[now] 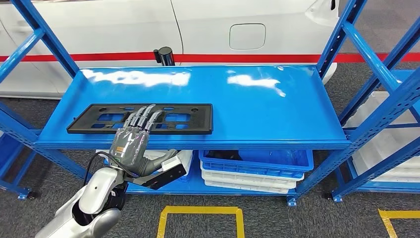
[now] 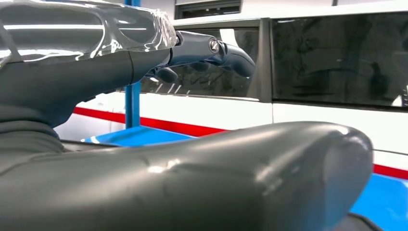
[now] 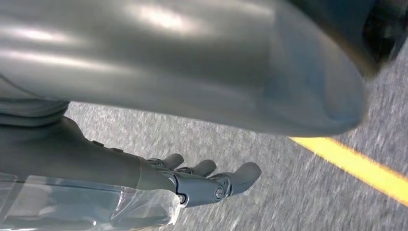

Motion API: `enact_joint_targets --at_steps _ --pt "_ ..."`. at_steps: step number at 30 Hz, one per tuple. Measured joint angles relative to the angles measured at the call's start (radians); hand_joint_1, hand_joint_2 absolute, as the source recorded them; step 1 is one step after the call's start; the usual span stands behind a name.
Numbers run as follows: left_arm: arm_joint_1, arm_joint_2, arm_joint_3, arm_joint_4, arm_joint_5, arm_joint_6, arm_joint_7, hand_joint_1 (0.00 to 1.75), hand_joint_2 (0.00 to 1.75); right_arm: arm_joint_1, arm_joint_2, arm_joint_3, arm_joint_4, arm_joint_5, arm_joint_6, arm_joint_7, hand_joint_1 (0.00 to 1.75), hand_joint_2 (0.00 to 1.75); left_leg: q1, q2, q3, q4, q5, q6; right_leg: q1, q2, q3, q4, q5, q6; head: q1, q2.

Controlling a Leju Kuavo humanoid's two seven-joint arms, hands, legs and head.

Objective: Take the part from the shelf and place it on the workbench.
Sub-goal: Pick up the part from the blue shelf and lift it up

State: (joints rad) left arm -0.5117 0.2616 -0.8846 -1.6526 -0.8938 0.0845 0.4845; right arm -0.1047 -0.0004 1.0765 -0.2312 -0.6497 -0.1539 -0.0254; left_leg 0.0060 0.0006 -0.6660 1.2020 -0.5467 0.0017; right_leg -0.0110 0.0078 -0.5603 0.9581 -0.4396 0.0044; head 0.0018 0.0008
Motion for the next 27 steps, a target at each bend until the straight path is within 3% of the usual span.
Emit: enact_joint_targets --at_steps 1,2,3,5,6,8,11,13,15,16,17,18,19,20,22,23,27 --pt "0.002 0.0 0.0 0.0 0.0 0.0 0.0 0.0 0.0 0.0 0.0 0.0 0.0 0.0 0.0 0.0 0.0 0.0 0.002 0.0 -0.029 0.051 -0.012 -0.003 0.0 0.0 0.001 0.0 -0.001 -0.001 0.0 0.0" --pt "0.003 0.0 0.0 0.0 0.0 0.0 0.0 0.0 0.0 0.001 0.0 0.0 0.0 -0.001 0.0 0.0 0.0 0.0 0.003 0.0 -0.038 0.06 -0.002 -0.004 0.0 0.001 0.003 0.0 -0.003 0.0 0.0 0.0" --pt "0.004 0.001 0.0 0.0 0.0 0.0 0.0 0.0 0.0 0.002 0.0 0.0 0.0 -0.001 0.0 0.0 0.0 0.0 0.004 0.0 -0.028 0.028 0.026 -0.004 0.0 0.002 0.007 0.0 -0.006 0.001 0.0 0.0" --pt "0.003 0.001 0.0 0.0 0.0 0.0 0.0 0.0 0.0 0.002 0.0 0.0 0.0 -0.002 0.0 0.0 0.0 0.0 0.006 0.0 0.037 -0.12 0.103 -0.001 0.001 0.005 0.017 0.0 -0.013 0.006 0.0 0.0" --pt "0.002 0.001 0.0 0.0 0.0 0.0 0.0 0.0 0.0 0.001 0.0 0.0 0.0 -0.003 0.0 0.0 0.0 0.0 0.004 0.0 0.067 -0.185 0.127 0.003 0.002 0.005 0.02 0.001 -0.017 0.011 0.0 0.0" --pt "0.001 0.001 0.0 0.0 0.0 0.0 0.0 0.0 0.0 0.0 0.0 0.0 0.0 -0.003 0.0 0.0 0.0 0.0 -0.001 -0.002 0.092 -0.24 0.136 0.013 0.005 0.006 0.021 0.0 -0.021 0.019 0.001 0.0" --pt "0.0 0.003 0.0 0.0 0.0 0.0 0.0 0.0 0.0 0.0 0.0 0.0 0.0 -0.003 0.0 0.0 0.0 0.0 -0.002 -0.002 0.099 -0.248 0.137 0.032 0.003 0.005 0.023 0.004 -0.03 0.035 0.001 0.0" --pt "-0.002 0.003 0.0 0.0 0.0 0.0 0.0 0.0 0.0 -0.001 0.0 0.0 0.0 -0.003 0.0 0.0 0.0 0.0 0.001 -0.002 0.109 -0.253 0.136 0.043 0.001 0.004 -0.006 0.075 -0.07 0.043 0.003 0.0" --pt "-0.002 0.003 -0.001 0.0 0.0 0.0 0.0 0.0 0.0 0.0 0.0 0.0 0.0 -0.003 -0.001 0.0 0.0 0.0 0.0 0.0 0.114 -0.253 0.131 0.051 0.0 0.003 -0.081 0.221 -0.128 0.047 0.005 0.0" --pt "-0.001 0.003 -0.001 0.0 0.0 0.0 0.0 0.0 0.0 0.002 0.0 0.0 0.0 -0.003 -0.001 0.0 0.0 0.0 -0.001 -0.001 0.115 -0.253 0.129 0.053 0.0 0.003 -0.117 0.28 -0.142 0.048 0.005 0.0" --pt "0.0 0.003 -0.002 0.0 0.0 0.0 0.0 0.0 0.0 0.003 0.0 0.0 0.0 -0.003 -0.001 0.0 0.0 0.0 -0.002 -0.001 0.117 -0.253 0.127 0.054 0.0 0.003 -0.138 0.305 -0.137 0.048 0.005 0.0" --pt "0.001 0.003 -0.002 0.001 0.0 0.0 0.0 0.0 0.0 0.004 0.0 0.0 0.0 -0.004 -0.001 0.0 0.0 0.0 -0.003 -0.002 0.12 -0.253 0.125 0.055 0.0 0.003 -0.138 0.288 -0.112 0.047 0.006 0.0" --pt "0.001 0.003 -0.002 0.001 0.0 0.0 0.0 0.0 0.0 0.004 0.0 0.0 0.0 -0.004 -0.001 0.0 0.0 0.0 -0.003 -0.003 0.124 -0.253 0.122 0.054 0.0 0.003 -0.119 0.234 -0.073 0.045 0.006 0.0" --pt "0.001 0.003 -0.002 0.001 0.0 0.0 0.0 0.0 0.0 0.003 0.0 0.0 0.0 -0.005 -0.001 0.0 0.0 0.0 -0.004 -0.004 0.129 -0.253 0.118 0.052 0.0 0.003 -0.089 0.16 -0.031 0.042 0.006 0.0" --pt "-0.001 0.003 -0.002 0.001 0.0 0.0 0.0 0.0 0.0 0.001 0.0 0.0 0.0 -0.007 0.0 0.0 0.0 0.0 -0.009 -0.005 0.134 -0.251 0.11 0.044 0.003 0.003 -0.037 0.041 0.015 0.034 0.006 0.0" --pt "-0.001 0.003 -0.002 0.001 0.0 0.0 0.0 0.0 0.0 0.0 0.0 0.0 0.0 -0.008 0.0 0.0 0.0 0.0 -0.011 -0.005 0.134 -0.25 0.107 0.04 0.005 0.003 -0.027 0.016 0.018 0.03 0.006 0.0" --pt "-0.003 0.003 -0.001 0.001 0.0 0.0 0.0 0.0 0.0 0.001 0.0 0.0 0.0 -0.008 0.0 0.0 0.0 0.0 -0.007 -0.005 0.124 -0.225 0.085 0.019 0.004 0.004 -0.019 0.004 0.015 0.011 0.004 0.0"
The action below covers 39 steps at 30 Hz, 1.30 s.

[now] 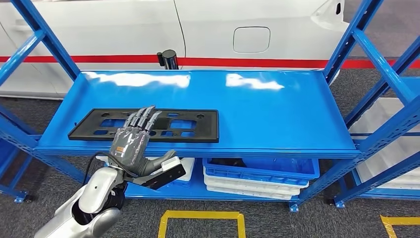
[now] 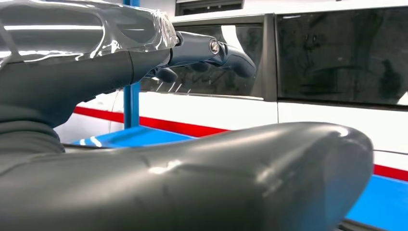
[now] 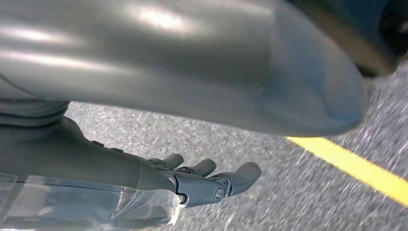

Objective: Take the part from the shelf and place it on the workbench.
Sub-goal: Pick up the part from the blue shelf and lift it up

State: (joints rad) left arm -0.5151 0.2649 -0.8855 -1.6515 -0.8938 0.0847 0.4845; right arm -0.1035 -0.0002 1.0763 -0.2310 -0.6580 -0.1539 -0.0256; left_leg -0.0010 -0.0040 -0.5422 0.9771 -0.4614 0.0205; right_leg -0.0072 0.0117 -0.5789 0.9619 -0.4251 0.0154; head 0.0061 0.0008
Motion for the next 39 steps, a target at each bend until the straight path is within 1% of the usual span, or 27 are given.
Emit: enact_joint_targets --at_steps 1,3,4,5,6,7,9,10,11,14,15,17,19,20,21,22,24,25,26,29,31,32,34,35,36,37,39 --pt "-0.001 0.0 0.0 0.0 0.0 0.0 0.0 0.0 0.0 -0.001 0.0 0.0 0.0 0.0 0.0 0.0 0.0 0.0 0.002 0.0 -0.021 0.043 -0.022 -0.006 -0.003 0.0 0.003 -0.002 -0.001 -0.005 -0.001 0.0" --pt "0.0 0.0 0.0 0.0 0.0 0.0 0.0 0.0 0.0 -0.001 0.001 0.0 0.0 0.001 0.0 0.0 0.0 0.0 0.007 0.001 -0.092 0.182 -0.08 -0.018 -0.004 -0.001 0.008 -0.003 -0.005 -0.011 -0.003 0.0" --pt "0.002 0.001 0.0 0.0 0.0 0.0 0.0 0.0 0.0 -0.001 0.001 0.0 0.0 0.001 0.0 0.0 0.0 0.0 0.009 0.001 -0.129 0.248 -0.1 -0.022 -0.004 -0.001 0.011 -0.003 -0.008 -0.012 -0.003 0.0" --pt "0.005 0.001 0.0 0.0 0.0 0.0 0.0 0.0 0.0 0.0 0.001 0.0 0.0 0.001 0.0 0.0 0.0 0.0 0.011 0.001 -0.152 0.282 -0.101 -0.024 -0.004 0.0 0.014 -0.002 -0.011 -0.013 -0.003 0.0" --pt "0.008 0.001 0.0 0.0 0.0 0.0 0.0 0.0 0.0 0.001 0.001 0.0 0.0 0.002 0.0 0.0 0.0 0.0 0.013 0.001 -0.157 0.277 -0.083 -0.026 -0.004 0.0 0.018 -0.002 -0.014 -0.012 -0.003 0.0" --pt "0.009 0.002 0.0 0.0 0.0 0.0 0.0 0.0 0.0 0.001 0.001 0.0 0.0 0.002 0.0 0.0 0.0 0.0 0.015 0.001 -0.141 0.231 -0.049 -0.026 -0.004 0.001 0.024 -0.002 -0.017 -0.01 -0.003 0.0" --pt "0.007 0.002 0.0 0.0 0.0 0.0 0.0 0.0 0.0 0.001 0.001 0.0 0.0 0.002 0.0 0.0 0.0 0.0 0.015 0.001 -0.077 0.083 0.026 -0.023 -0.002 0.003 0.035 -0.002 -0.027 -0.002 -0.003 0.0" --pt "0.007 0.002 0.0 0.0 0.0 0.0 0.0 0.0 0.0 0.0 0.001 0.0 0.0 0.002 -0.001 0.0 0.0 0.0 0.014 0.001 -0.052 0.027 0.047 -0.018 0.0 0.004 0.039 -0.001 -0.031 0.003 -0.003 0.0" --pt "0.007 0.002 0.0 0.0 0.0 0.0 0.0 0.0 0.0 0.0 0.001 0.0 0.0 0.002 -0.001 0.0 0.0 0.0 0.012 0.001 -0.037 -0.005 0.054 -0.012 0.002 0.004 0.042 -0.002 -0.035 0.008 -0.002 0.0" --pt "0.008 0.003 0.001 0.0 0.0 0.0 0.0 0.0 0.0 -0.001 0.001 0.0 0.0 0.002 -0.001 0.0 0.0 0.0 0.007 -0.001 -0.029 -0.017 0.049 0.009 -0.001 0.004 0.046 -0.001 -0.045 0.024 0.0 0.0" --pt "0.007 0.004 0.001 0.0 0.0 0.0 0.0 0.0 0.0 -0.001 0.001 0.0 0.0 0.002 -0.001 0.0 0.0 0.0 0.008 -0.001 -0.025 -0.019 0.049 0.016 -0.003 0.002 0.041 0.014 -0.056 0.029 0.0 0.0" --pt "0.005 0.004 0.0 0.0 -0.001 0.001 0.0 0.0 0.0 -0.001 0.001 0.0 0.0 0.002 -0.001 0.0 0.0 0.0 0.01 0.0 -0.016 -0.021 0.045 0.028 -0.004 0.0 -0.001 0.108 -0.102 0.035 0.002 0.0" --pt "0.007 0.004 0.0 0.0 -0.002 0.002 0.001 0.0 0.0 0.0 0.001 0.0 0.0 0.001 -0.001 0.0 0.0 0.0 0.008 0.001 -0.009 -0.021 0.039 0.036 -0.004 0.0 -0.081 0.25 -0.152 0.037 0.003 0.0" --pt "0.008 0.004 -0.001 0.0 -0.003 0.002 0.001 0.0 0.0 0.001 0.001 0.0 0.0 0.001 -0.001 0.0 0.0 0.0 0.006 0.0 -0.006 -0.021 0.036 0.037 -0.004 0.0 -0.112 0.297 -0.159 0.037 0.003 0.0" --pt "0.009 0.004 -0.001 0.0 -0.005 0.002 0.002 0.0 0.0 0.002 0.001 0.0 0.0 0.001 -0.001 0.0 0.0 0.0 0.005 -0.001 -0.001 -0.021 0.032 0.038 -0.004 0.0 -0.126 0.303 -0.143 0.036 0.003 0.0" --pt "0.01 0.004 -0.001 0.0 -0.008 0.002 0.002 0.0 0.0 0.002 0.001 0.0 0.0 0.001 -0.001 0.0 0.0 0.0 0.005 -0.002 0.005 -0.021 0.028 0.037 -0.004 0.0 -0.118 0.267 -0.109 0.034 0.003 0.0" --pt "0.01 0.004 -0.001 0.0 -0.016 0.003 0.001 0.0 0.87 0.002 0.001 0.0 0.0 0.001 -0.002 0.0 0.0 0.0 0.002 -0.004 0.019 -0.021 0.017 0.033 -0.001 0.0 -0.063 0.123 -0.026 0.025 0.003 0.0" --pt "0.009 0.004 -0.001 0.0 -0.018 0.003 0.0 0.0 1.31 0.001 0.0 0.0 0.0 0.001 -0.002 0.0 0.0 0.0 0.0 -0.005 0.023 -0.02 0.012 0.029 0.001 0.0 -0.038 0.064 -0.001 0.021 0.003 0.0" --pt "0.009 0.004 -0.001 0.0 -0.019 0.003 0.0 0.0 1.75 0.0 0.0 0.0 0.0 0.001 -0.002 0.0 0.0 0.0 -0.001 -0.005 0.026 -0.02 0.007 0.024 0.003 0.0 -0.022 0.027 0.011 0.017 0.003 0.0" --pt "0.008 0.004 0.0 0.0 -0.018 0.004 -0.001 0.0 1.75 0.0 0.0 0.0 0.0 0.001 -0.002 0.0 0.0 0.0 -0.001 -0.005 0.026 -0.021 -0.002 0.011 0.004 -0.001 -0.016 0.009 0.009 0.007 0.003 0.0" --pt "0.007 0.004 0.0 0.0 -0.018 0.004 -0.001 0.0 1.75 0.0 0.0 0.0 0.0 0.001 -0.003 0.0 0.0 0.0 0.002 -0.003 0.01 0.017 -0.028 -0.001 -0.001 -0.001 -0.013 0.004 0.01 -0.002 0.002 0.0" --pt "0.006 0.004 0.0 0.0 -0.018 0.004 -0.001 0.0 1.75 -0.001 0.0 0.0 0.0 0.001 -0.003 0.0 0.0 0.0 0.004 -0.002 -0.014 0.067 -0.054 -0.007 -0.003 -0.001 -0.011 0.002 0.01 -0.005 0.001 0.0" --pt "0.007 0.005 0.0 0.001 -0.014 0.0 -0.001 0.0 1.75 -0.002 0.001 0.0 0.0 0.001 -0.002 -0.001 0.0 0.0 0.009 -0.002 -0.088 0.213 -0.113 -0.017 -0.004 -0.001 -0.01 0.002 0.007 -0.009 0.0 0.0" --pt "0.008 0.005 0.0 0.002 -0.011 -0.002 -0.001 0.0 1.75 -0.001 0.001 0.0 0.0 0.001 -0.002 -0.002 0.0 0.0 0.012 -0.002 -0.12 0.267 -0.126 -0.02 -0.004 -0.001 -0.009 0.002 0.006 -0.01 0.0 0.0" --pt "0.01 0.006 0.0 0.004 -0.008 -0.005 -0.001 0.0 1.75 -0.001 0.001 0.001 0.0 0.001 -0.002 -0.002 0.0 0.0 0.014 -0.002 -0.136 0.286 -0.12 -0.023 -0.005 -0.001 -0.008 0.003 0.004 -0.009 0.0 0.0" --pt "0.011 0.006 0.0 0.005 -0.006 -0.007 -0.001 0.0 1.75 0.0 0.001 0.001 0.0 0.001 -0.002 -0.003 0.0 0.0 0.017 -0.001 -0.129 0.258 -0.093 -0.025 -0.006 0.0 -0.005 0.003 0.003 -0.008 0.0 0.0" --pt "0.01 0.007 0.0 0.008 0.002 -0.011 -0.001 0.0 1.75 0.0 0.001 0.001 0.0 0.001 -0.002 -0.005 0.0 0.0 0.022 -0.001 -0.071 0.114 -0.016 -0.028 -0.007 0.002 0.003 0.003 -0.002 0.0 0.0 0.0"
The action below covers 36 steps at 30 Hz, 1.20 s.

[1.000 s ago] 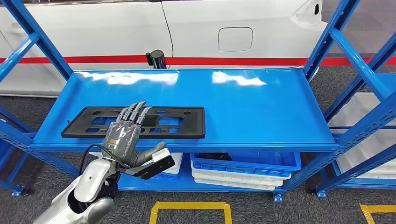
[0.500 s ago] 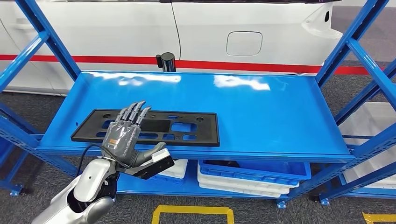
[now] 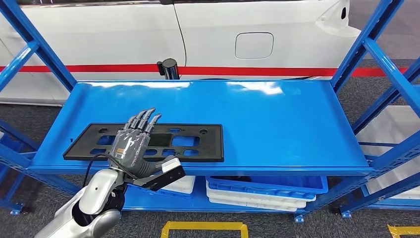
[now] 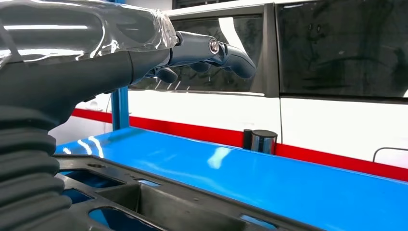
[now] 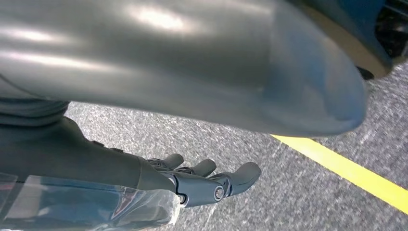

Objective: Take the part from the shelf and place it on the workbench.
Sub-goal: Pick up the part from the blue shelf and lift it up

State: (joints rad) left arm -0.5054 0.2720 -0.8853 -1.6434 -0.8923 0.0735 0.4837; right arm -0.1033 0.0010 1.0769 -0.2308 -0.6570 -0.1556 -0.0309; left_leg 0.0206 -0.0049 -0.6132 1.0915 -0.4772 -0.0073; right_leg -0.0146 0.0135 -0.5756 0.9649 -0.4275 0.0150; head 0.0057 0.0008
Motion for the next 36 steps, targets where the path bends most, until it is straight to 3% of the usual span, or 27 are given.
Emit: enact_joint_targets --at_steps 2,5,7,8,10,11,12,13,14,16,18,22,24,26,27,28,29,32,33,36 --pt "-0.001 0.0 0.0 0.002 0.006 -0.002 0.0 0.0 1.75 -0.001 0.0 0.0 0.0 0.001 0.0 -0.001 0.0 0.0 -0.002 -0.002 0.048 -0.109 0.043 0.006 0.003 0.002 0.005 0.001 -0.005 0.009 0.0 0.0" --pt "-0.001 0.001 0.0 0.007 0.018 -0.003 -0.002 0.0 1.75 -0.002 0.0 0.0 0.0 0.002 0.0 -0.002 0.0 0.0 -0.009 -0.004 0.059 -0.128 0.048 0.029 0.003 0.003 0.007 -0.002 -0.006 0.022 0.001 0.0" --pt "-0.003 0.003 0.001 0.009 0.023 -0.003 -0.002 0.0 1.75 -0.002 0.0 0.0 0.0 0.002 0.0 -0.002 0.0 0.0 -0.009 -0.004 0.061 -0.132 0.052 0.043 -0.001 0.001 -0.003 0.025 -0.026 0.031 0.002 0.0" --pt "-0.004 0.003 0.001 0.01 0.025 -0.003 -0.003 0.0 1.75 -0.002 0.0 0.0 0.0 0.002 0.0 -0.002 0.0 0.0 -0.007 -0.003 0.062 -0.133 0.053 0.048 -0.001 -0.001 -0.022 0.069 -0.052 0.034 0.003 0.0" --pt "-0.004 0.003 0.001 0.011 0.03 -0.003 -0.004 0.0 1.75 -0.001 0.0 0.0 0.0 0.002 0.0 -0.002 0.0 0.0 -0.01 -0.001 0.062 -0.133 0.052 0.055 -0.001 -0.002 -0.09 0.212 -0.119 0.037 0.005 0.0" --pt "-0.003 0.003 0.0 0.013 0.033 -0.003 -0.004 0.0 1.75 0.0 0.0 0.0 0.0 0.002 0.0 -0.002 0.0 0.0 -0.012 0.0 0.062 -0.133 0.051 0.057 -0.001 -0.002 -0.122 0.276 -0.141 0.037 0.005 0.0" --pt "-0.003 0.003 0.0 0.015 0.035 -0.004 -0.005 0.0 1.75 0.001 0.0 0.001 0.0 0.002 0.0 -0.002 0.0 0.0 -0.014 0.0 0.063 -0.133 0.051 0.058 0.0 -0.002 -0.14 0.308 -0.145 0.036 0.005 0.0" --pt "-0.002 0.003 0.0 0.016 0.037 -0.005 -0.007 0.0 1.75 0.001 0.0 0.001 0.0 0.002 0.0 -0.002 0.0 0.0 -0.016 -0.001 0.064 -0.133 0.05 0.058 0.0 -0.002 -0.137 0.297 -0.128 0.034 0.005 0.0" --pt "-0.002 0.003 0.0 0.017 0.039 -0.006 -0.008 0.0 1.75 0.001 0.0 0.001 0.0 0.002 0.0 -0.002 0.0 0.0 -0.017 -0.001 0.067 -0.133 0.049 0.058 0.001 -0.002 -0.113 0.246 -0.095 0.03 0.005 0.0" --pt "-0.004 0.003 0.0 0.017 0.041 -0.007 -0.01 0.0 1.75 -0.001 -0.001 0.001 0.0 0.001 -0.001 -0.002 0.0 0.0 -0.02 -0.002 0.071 -0.132 0.045 0.055 0.005 -0.003 -0.04 0.094 -0.029 0.02 0.005 0.0" --pt "-0.006 0.003 0.0 0.017 0.041 -0.008 -0.011 0.0 1.75 -0.002 -0.001 0.001 0.0 0.0 -0.002 -0.002 0.0 0.0 -0.023 -0.003 0.072 -0.131 0.041 0.048 0.011 -0.003 -0.001 0.012 -0.007 0.014 0.005 0.0" --pt "-0.011 0.003 0.0 0.017 0.042 -0.01 -0.012 0.0 1.75 -0.002 -0.001 0.001 0.0 -0.001 -0.002 -0.003 0.0 0.0 -0.019 -0.003 0.066 -0.115 0.023 0.027 0.009 -0.004 0.005 -0.001 -0.005 -0.002 0.004 0.0" --pt "-0.014 0.004 0.0 0.017 0.043 -0.01 -0.013 0.0 1.75 -0.003 -0.001 0.001 0.0 -0.001 -0.002 -0.003 0.0 0.0 -0.015 -0.001 0.022 -0.019 -0.029 0.017 0.004 -0.004 0.007 -0.005 -0.003 -0.008 0.002 0.0" --pt "-0.013 0.005 0.0 0.018 0.045 -0.01 -0.013 0.0 1.75 -0.002 0.0 0.001 0.0 -0.001 -0.002 -0.003 0.0 0.0 -0.012 -0.001 -0.049 0.124 -0.085 0.008 0.004 -0.005 0.007 -0.004 -0.004 -0.01 0.001 0.0" --pt "-0.012 0.005 -0.001 0.019 0.048 -0.01 -0.013 0.0 1.75 -0.002 0.0 0.001 0.0 -0.001 -0.001 -0.003 0.0 0.0 -0.011 -0.001 -0.073 0.167 -0.093 0.005 0.004 -0.004 0.007 -0.004 -0.004 -0.01 0.001 0.0" --pt "-0.011 0.006 -0.001 0.021 0.05 -0.011 -0.013 0.0 1.75 -0.001 0.0 0.001 0.0 -0.001 -0.001 -0.003 0.0 0.0 -0.01 -0.001 -0.078 0.169 -0.081 0.004 0.004 -0.004 0.008 -0.004 -0.005 -0.01 0.001 0.0" --pt "-0.011 0.006 -0.001 0.022 0.053 -0.011 -0.013 0.0 1.75 -0.001 0.0 0.001 0.0 -0.001 -0.001 -0.003 0.0 0.0 -0.009 0.0 -0.062 0.128 -0.051 0.003 0.004 -0.004 0.01 -0.004 -0.006 -0.009 0.001 0.0" --pt "-0.013 0.006 0.0 0.024 0.057 -0.014 -0.013 0.0 1.75 -0.001 0.0 0.001 0.0 -0.001 0.0 -0.003 0.0 0.0 -0.009 0.0 0.03 -0.081 0.042 0.011 0.008 -0.003 0.014 -0.002 -0.011 -0.001 0.001 0.0" --pt "-0.013 0.006 0.0 0.024 0.058 -0.015 -0.013 0.0 1.75 -0.002 -0.001 0.001 0.0 -0.002 0.001 -0.003 0.0 0.0 -0.011 -0.001 0.046 -0.117 0.053 0.016 0.01 -0.002 0.014 -0.002 -0.012 0.002 0.002 0.0" --pt "-0.012 0.008 0.0 0.026 0.06 -0.018 -0.015 0.0 1.75 -0.002 -0.001 0.001 0.0 -0.002 0.002 -0.003 0.0 0.0 -0.015 -0.002 0.053 -0.133 0.057 0.036 0.01 -0.002 0.013 -0.002 -0.015 0.016 0.003 0.0"
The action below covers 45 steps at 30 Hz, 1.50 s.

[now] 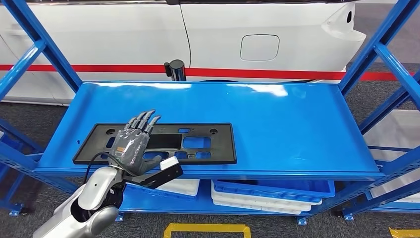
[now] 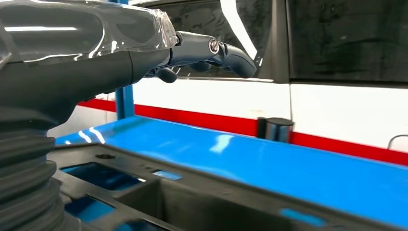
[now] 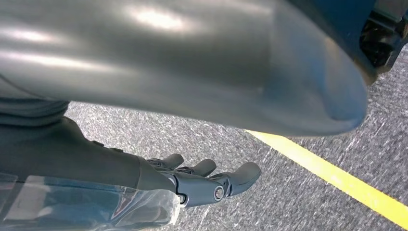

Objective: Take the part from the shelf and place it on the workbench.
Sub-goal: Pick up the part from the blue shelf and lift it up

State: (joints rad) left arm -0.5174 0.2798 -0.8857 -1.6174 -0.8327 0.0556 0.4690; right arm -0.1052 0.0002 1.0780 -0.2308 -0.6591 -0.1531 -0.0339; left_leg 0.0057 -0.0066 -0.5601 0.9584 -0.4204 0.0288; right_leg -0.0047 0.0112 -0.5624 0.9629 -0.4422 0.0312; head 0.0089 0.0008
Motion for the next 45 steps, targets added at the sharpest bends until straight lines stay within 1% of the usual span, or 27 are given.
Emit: enact_joint_targets --at_steps 2,5,6,7,8,10,12,15,17,18,20,21,22,23,25,27,30,32,33,36,37,38,39,41,42,43,45 --pt "-0.001 0.001 0.0 0.001 0.004 -0.001 0.0 0.0 1.75 0.0 0.0 0.0 0.0 0.0 0.0 0.0 0.0 0.0 0.002 0.001 0.003 -0.004 0.003 0.012 -0.003 -0.001 -0.015 0.042 -0.029 0.01 0.001 0.0" --pt "0.001 0.001 0.0 0.006 0.015 -0.003 0.0 0.0 1.75 0.001 -0.001 0.0 0.0 0.0 0.0 0.001 0.0 0.0 0.002 0.002 0.006 -0.004 0.001 0.021 -0.005 -0.002 -0.106 0.237 -0.121 0.016 0.003 0.0" --pt "0.003 0.001 0.0 0.008 0.017 -0.003 -0.001 0.0 1.75 0.002 -0.001 0.0 0.0 0.0 0.0 0.001 0.0 0.0 0.001 0.002 0.006 -0.004 0.001 0.021 -0.005 -0.002 -0.133 0.288 -0.135 0.016 0.003 0.0" --pt "0.005 0.001 0.0 0.01 0.017 -0.004 -0.001 0.0 1.75 0.003 -0.001 0.0 0.0 0.0 0.0 0.001 0.0 0.0 0.0 0.002 0.007 -0.004 0.0 0.021 -0.005 -0.002 -0.143 0.303 -0.13 0.016 0.003 0.0" --pt "0.006 0.001 0.0 0.012 0.017 -0.004 -0.001 0.0 1.75 0.003 -0.001 0.0 0.0 0.0 0.0 0.001 0.0 0.0 0.0 0.001 0.008 -0.004 0.0 0.021 -0.005 -0.002 -0.132 0.274 -0.105 0.014 0.003 0.0" --pt "0.007 0.001 0.0 0.015 0.017 -0.004 -0.001 0.0 1.75 0.002 -0.001 0.0 0.0 0.0 -0.001 0.001 0.0 0.0 -0.001 -0.001 0.012 -0.004 -0.003 0.018 -0.004 -0.002 -0.066 0.131 -0.033 0.007 0.003 0.0" --pt "0.006 0.002 0.0 0.016 0.017 -0.004 -0.001 0.0 1.75 -0.001 0.0 0.0 0.0 0.0 -0.001 0.001 0.0 0.0 -0.004 -0.002 0.013 -0.003 -0.007 0.012 -0.001 -0.002 -0.017 0.024 0.003 0.0 0.003 0.0" --pt "0.005 0.002 0.0 0.018 0.017 -0.006 -0.001 0.0 1.75 0.0 0.0 0.0 0.0 0.0 -0.001 0.001 0.0 0.0 -0.004 -0.002 0.01 -0.002 -0.01 -0.002 0.003 -0.001 -0.011 0.005 0.006 -0.01 0.002 0.0" --pt "0.005 0.003 0.0 0.018 0.017 -0.007 -0.001 0.0 1.75 0.0 0.0 0.0 0.0 -0.001 -0.001 0.001 0.0 0.0 -0.001 -0.001 -0.005 0.033 -0.034 -0.013 -0.001 -0.002 -0.008 0.001 0.009 -0.021 0.001 0.0" --pt "0.005 0.004 0.001 0.018 0.017 -0.007 -0.001 0.0 1.75 -0.001 0.0 0.0 0.0 -0.001 -0.001 0.001 0.0 0.0 0.001 0.0 -0.027 0.081 -0.061 -0.018 -0.003 -0.002 -0.007 -0.001 0.01 -0.026 0.0 0.0" --pt "0.006 0.005 0.0 0.018 0.018 -0.007 -0.001 0.0 1.75 -0.001 0.0 0.0 0.0 -0.001 -0.001 0.001 0.0 0.0 0.002 0.001 -0.094 0.224 -0.123 -0.026 -0.002 -0.002 -0.007 -0.001 0.01 -0.031 -0.002 0.0" --pt "0.009 0.005 0.0 0.019 0.018 -0.007 -0.001 0.0 1.75 -0.001 0.0 0.0 0.0 -0.001 -0.001 0.001 0.0 0.0 0.003 0.001 -0.124 0.282 -0.14 -0.029 -0.002 -0.002 -0.007 -0.001 0.009 -0.031 -0.002 0.0" --pt "0.012 0.005 0.0 0.02 0.019 -0.008 -0.001 0.0 1.75 0.0 0.0 0.0 0.0 -0.001 -0.001 0.001 0.0 0.0 0.003 0.001 -0.139 0.307 -0.14 -0.029 -0.002 -0.002 -0.006 -0.001 0.009 -0.031 -0.002 0.0" --pt "0.014 0.006 0.0 0.021 0.019 -0.008 -0.001 0.0 1.75 0.001 0.0 0.0 0.0 -0.001 -0.001 0.002 0.0 0.0 0.003 0.001 -0.132 0.287 -0.12 -0.029 -0.001 -0.001 -0.005 0.0 0.008 -0.031 -0.002 0.0" --pt "0.014 0.006 0.0 0.022 0.021 -0.009 -0.001 0.0 1.75 0.0 0.0 0.0 0.0 -0.001 -0.001 0.002 0.0 0.0 0.002 0.001 -0.068 0.146 -0.047 -0.022 -0.001 0.0 -0.001 -0.001 0.007 -0.029 -0.002 0.0" --pt "0.012 0.006 -0.001 0.021 0.022 -0.01 -0.001 0.0 1.75 -0.001 0.001 0.0 0.0 -0.002 -0.001 0.002 0.0 0.0 -0.003 0.001 -0.009 0.023 -0.003 -0.013 0.004 0.0 0.0 0.001 0.004 -0.024 -0.002 0.0" --pt "0.012 0.006 -0.002 0.021 0.017 -0.019 -0.001 0.0 1.75 -0.001 0.001 0.0 0.0 -0.003 -0.002 0.005 0.0 0.0 -0.007 0.001 0.004 -0.006 0.003 0.0 0.005 0.0 0.0 0.0 0.003 -0.013 -0.002 0.0" --pt "0.013 0.006 -0.003 0.02 0.01 -0.025 -0.001 0.0 1.75 -0.001 0.0 0.0 0.0 -0.005 -0.003 0.009 0.0 0.0 -0.003 0.001 0.007 -0.012 0.008 0.01 0.003 -0.001 -0.006 0.02 -0.013 -0.003 -0.001 0.0" --pt "0.013 0.005 -0.004 0.018 0.006 -0.027 -0.002 0.0 1.75 -0.001 0.0 0.0 0.0 -0.006 -0.004 0.01 0.0 0.0 0.0 0.002 0.009 -0.014 0.01 0.014 0.002 -0.001 -0.023 0.059 -0.038 0.003 0.0 0.0" --pt "0.015 0.004 -0.011 0.007 -0.01 -0.038 -0.002 0.0 1.75 0.0 0.0 0.0 0.0 -0.011 -0.004 0.012 0.0 0.0 0.002 0.003 0.009 -0.014 0.009 0.018 -0.002 -0.001 -0.118 0.262 -0.132 0.014 0.003 0.0" --pt "0.017 0.003 -0.015 0.004 -0.014 -0.043 -0.002 0.0 1.75 0.001 0.0 0.0 0.0 -0.012 -0.004 0.013 0.0 0.0 0.002 0.002 0.009 -0.014 0.009 0.017 -0.003 -0.001 -0.138 0.3 -0.138 0.016 0.003 0.0" --pt "0.018 0.003 -0.018 0.0 -0.018 -0.046 -0.002 0.0 1.75 0.001 0.0 0.0 0.0 -0.013 -0.004 0.013 0.0 0.0 0.002 0.002 0.01 -0.014 0.009 0.017 -0.005 -0.002 -0.138 0.297 -0.125 0.017 0.003 0.0" --pt "0.019 0.002 -0.022 -0.004 -0.021 -0.048 -0.002 0.0 1.75 0.001 0.0 0.0 0.0 -0.014 -0.004 0.013 0.0 0.0 0.003 0.001 0.011 -0.014 0.008 0.016 -0.006 -0.002 -0.116 0.249 -0.094 0.018 0.003 0.0" --pt "0.019 0.001 -0.027 -0.013 -0.024 -0.05 -0.002 0.0 1.75 0.0 0.0 0.0 0.0 -0.014 -0.004 0.013 0.0 0.0 0.003 0.0 0.014 -0.012 0.004 0.01 -0.01 -0.002 -0.043 0.098 -0.026 0.019 0.003 0.0" --pt "0.018 0.001 -0.028 -0.017 -0.024 -0.051 -0.003 0.0 1.75 -0.001 0.0 0.0 0.0 -0.014 -0.004 0.012 0.0 0.0 0.001 -0.001 0.015 -0.011 0.002 0.006 -0.01 -0.001 -0.016 0.041 -0.006 0.016 0.002 0.0" --pt "0.018 0.001 -0.03 -0.02 -0.025 -0.051 -0.003 0.0 1.75 -0.002 0.001 0.0 0.0 -0.014 -0.004 0.012 0.0 0.0 -0.001 -0.001 0.015 -0.01 0.001 0.002 -0.009 0.0 -0.002 0.012 0.0 0.012 0.002 0.0" --pt "0.017 0.001 -0.034 -0.028 -0.026 -0.053 -0.004 0.0 1.75 -0.001 0.001 0.0 0.0 -0.016 -0.004 0.012 0.0 0.0 -0.001 -0.001 0.016 -0.011 0.001 -0.006 -0.006 0.001 0.0 0.004 0.0 0.0 0.001 0.0"
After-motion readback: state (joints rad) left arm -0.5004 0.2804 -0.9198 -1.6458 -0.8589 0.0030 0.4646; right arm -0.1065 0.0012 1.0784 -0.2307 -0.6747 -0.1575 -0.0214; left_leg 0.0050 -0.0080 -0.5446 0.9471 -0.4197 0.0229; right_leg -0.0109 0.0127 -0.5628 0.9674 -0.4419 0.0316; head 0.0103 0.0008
